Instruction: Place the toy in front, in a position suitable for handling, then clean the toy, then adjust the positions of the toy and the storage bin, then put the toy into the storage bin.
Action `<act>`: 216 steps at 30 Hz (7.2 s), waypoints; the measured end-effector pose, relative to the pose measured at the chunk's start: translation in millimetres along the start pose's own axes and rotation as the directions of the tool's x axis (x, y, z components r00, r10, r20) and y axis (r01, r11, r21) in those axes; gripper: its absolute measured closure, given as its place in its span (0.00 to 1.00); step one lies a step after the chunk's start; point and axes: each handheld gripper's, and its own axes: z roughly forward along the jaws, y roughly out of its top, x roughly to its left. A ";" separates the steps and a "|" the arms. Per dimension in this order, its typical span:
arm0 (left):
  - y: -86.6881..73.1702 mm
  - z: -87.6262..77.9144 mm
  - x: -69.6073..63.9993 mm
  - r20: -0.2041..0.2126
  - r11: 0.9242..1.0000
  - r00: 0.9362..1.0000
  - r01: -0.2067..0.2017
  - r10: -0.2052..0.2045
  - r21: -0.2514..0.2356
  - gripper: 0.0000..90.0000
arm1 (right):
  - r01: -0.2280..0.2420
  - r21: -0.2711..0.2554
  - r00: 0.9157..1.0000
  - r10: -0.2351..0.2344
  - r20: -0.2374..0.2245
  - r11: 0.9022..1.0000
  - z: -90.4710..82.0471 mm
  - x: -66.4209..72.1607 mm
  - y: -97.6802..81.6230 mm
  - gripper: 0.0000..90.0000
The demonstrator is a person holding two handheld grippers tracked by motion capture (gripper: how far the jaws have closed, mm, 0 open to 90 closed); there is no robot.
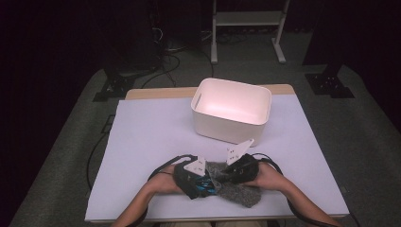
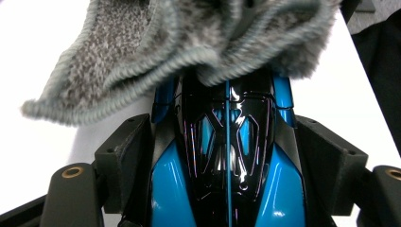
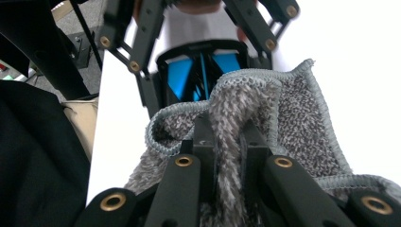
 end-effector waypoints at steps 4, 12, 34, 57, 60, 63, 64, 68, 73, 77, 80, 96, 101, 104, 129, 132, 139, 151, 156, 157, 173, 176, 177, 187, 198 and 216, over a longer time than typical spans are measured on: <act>-1.5 -2.5 -0.2 0.000 0.999 0.999 0.044 -0.044 -0.018 0.24 | -0.025 0.022 1.000 0.025 0.010 0.999 -5.8 -1.9 -10.4 0.89; -1.1 -17.2 -4.9 -0.022 0.998 0.999 0.047 -0.048 -0.051 0.15 | -0.084 0.030 0.994 0.082 0.066 0.996 -39.2 -0.3 -39.2 0.89; -14.1 -53.8 -7.8 -0.098 0.990 0.989 0.104 -0.114 -0.095 0.14 | -0.206 0.015 0.947 0.196 0.253 0.978 -134.6 3.0 -97.4 0.89; -47.9 -72.3 -12.2 -0.146 0.973 0.969 0.176 -0.198 -0.150 0.12 | -0.324 -0.028 0.900 0.317 0.298 0.946 -164.9 -6.7 -133.3 0.62; -51.2 -75.9 -11.9 -0.158 0.972 0.966 0.179 -0.203 -0.155 0.12 | -0.322 -0.035 0.902 0.318 0.292 0.946 -167.8 -9.7 -127.7 0.57; -54.4 -79.4 -11.5 -0.163 0.967 0.963 0.188 -0.216 -0.169 0.12 | -0.311 -0.055 0.908 0.314 0.277 0.949 -172.1 -12.7 -121.2 0.55; -55.2 -79.9 -11.5 -0.164 0.966 0.962 0.192 -0.220 -0.172 0.12 | -0.311 -0.059 0.908 0.314 0.276 0.949 -173.2 -13.2 -118.6 0.54; -57.9 -80.4 -11.7 -0.169 0.965 0.959 0.196 -0.226 -0.177 0.11 | -0.295 -0.077 0.915 0.304 0.266 0.952 -176.5 -17.2 -108.5 0.51; -62.0 -81.9 -11.7 -0.177 0.963 0.957 0.196 -0.229 -0.187 0.11 | -0.268 -0.089 0.927 0.282 0.248 0.959 -173.6 -21.2 -94.7 0.48; -63.5 -82.8 -11.2 -0.187 0.961 0.954 0.197 -0.234 -0.195 0.11 | -0.251 -0.104 0.936 0.269 0.228 0.962 -168.7 -25.4 -84.4 0.45; -64.7 -83.6 -10.9 -0.202 0.960 0.950 0.199 -0.239 -0.197 0.11 | -0.243 -0.127 0.943 0.265 0.203 0.962 -163.9 -30.7 -76.6 0.43; -72.7 -89.2 -9.7 -0.269 0.952 0.922 0.227 -0.278 -0.205 0.05 | -0.145 -0.125 0.976 0.163 0.143 0.981 -130.8 -50.5 -13.2 0.37; -72.6 -87.9 -9.0 -0.261 0.953 0.925 0.227 -0.275 -0.200 0.05 | -0.127 -0.118 0.982 0.142 0.128 0.985 -124.0 -51.3 3.4 0.36; -72.2 -88.1 -9.5 -0.260 0.956 0.927 0.224 -0.269 -0.192 0.05 | -0.107 -0.103 0.986 0.119 0.116 0.989 -118.6 -50.7 15.4 0.36; -73.5 -91.4 -9.6 -0.262 0.957 0.927 0.223 -0.268 -0.188 0.05 | -0.010 -0.065 0.996 0.016 0.088 0.998 -103.5 -52.1 74.2 0.34; -73.9 -91.0 -10.4 -0.261 0.957 0.928 0.223 -0.267 -0.185 0.05 | -0.001 -0.060 0.996 0.006 0.086 0.998 -102.5 -54.6 79.0 0.34; -73.9 -89.2 -10.2 -0.256 0.960 0.931 0.222 -0.262 -0.173 0.05 | 0.019 -0.041 0.996 -0.015 0.089 0.999 -100.0 -58.9 94.8 0.34; -76.3 -89.0 -10.6 -0.254 0.959 0.929 0.233 -0.269 -0.164 0.05 | 0.028 0.007 0.996 -0.029 0.085 1.000 -90.1 -78.7 116.5 0.32; -77.0 -89.7 -10.9 -0.257 0.957 0.927 0.235 -0.273 -0.169 0.05 | 0.012 0.029 0.995 -0.015 0.100 1.000 -86.2 -93.3 120.0 0.32; -77.2 -89.7 -10.9 -0.258 0.957 0.926 0.237 -0.275 -0.169 0.05 | 0.006 0.031 0.995 -0.009 0.101 0.999 -85.4 -94.8 120.5 0.32; -82.5 -90.9 -12.2 -0.256 0.953 0.921 0.261 -0.293 -0.153 0.05 | -0.024 0.124 0.992 0.008 0.126 0.992 -57.5 -129.8 117.4 0.67; -83.0 -91.8 -12.7 -0.250 0.951 0.921 0.267 -0.300 -0.156 0.05 | -0.019 0.140 0.991 0.001 0.132 0.990 -51.6 -131.5 117.9 0.80; -83.2 -92.0 -13.1 -0.250 0.950 0.920 0.269 -0.303 -0.160 0.05 | -0.009 0.142 0.992 -0.009 0.126 0.990 -49.6 -131.8 117.7 0.84; -86.5 -94.9 -13.4 -0.252 0.944 0.914 0.279 -0.318 -0.178 0.05 | 0.029 0.175 0.989 -0.054 0.137 0.984 -43.7 -128.1 120.4 0.93; -88.9 -94.8 -13.5 -0.259 0.944 0.912 0.280 -0.318 -0.174 0.04 | 0.066 0.164 0.994 -0.079 0.074 0.984 -40.4 -113.4 121.4 0.94; -92.2 -97.9 -14.2 -0.269 0.942 0.907 0.286 -0.326 -0.177 0.04 | 0.167 0.171 0.986 -0.165 -0.028 0.971 -27.0 -70.0 127.4 0.95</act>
